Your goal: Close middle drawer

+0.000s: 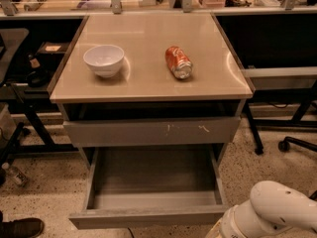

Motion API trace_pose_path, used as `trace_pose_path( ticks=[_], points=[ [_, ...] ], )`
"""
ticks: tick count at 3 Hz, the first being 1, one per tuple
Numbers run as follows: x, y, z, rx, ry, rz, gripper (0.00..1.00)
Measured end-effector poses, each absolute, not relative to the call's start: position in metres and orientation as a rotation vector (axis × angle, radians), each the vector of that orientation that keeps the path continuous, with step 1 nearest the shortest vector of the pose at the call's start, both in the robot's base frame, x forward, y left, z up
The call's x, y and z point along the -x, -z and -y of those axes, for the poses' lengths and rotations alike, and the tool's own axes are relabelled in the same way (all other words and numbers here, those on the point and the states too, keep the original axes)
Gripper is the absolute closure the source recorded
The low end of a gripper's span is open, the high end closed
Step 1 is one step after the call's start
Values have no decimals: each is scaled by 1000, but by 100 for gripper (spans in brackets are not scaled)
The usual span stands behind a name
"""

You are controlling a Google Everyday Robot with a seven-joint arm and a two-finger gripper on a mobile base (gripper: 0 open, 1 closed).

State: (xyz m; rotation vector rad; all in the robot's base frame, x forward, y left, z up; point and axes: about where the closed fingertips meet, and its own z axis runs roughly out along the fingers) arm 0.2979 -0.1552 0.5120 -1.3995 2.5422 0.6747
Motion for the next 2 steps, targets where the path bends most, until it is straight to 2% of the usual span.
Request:
trace_pose_path(
  ticks=[2],
  points=[
    [-309, -466, 151, 1256, -549, -2593, 100]
  ],
)
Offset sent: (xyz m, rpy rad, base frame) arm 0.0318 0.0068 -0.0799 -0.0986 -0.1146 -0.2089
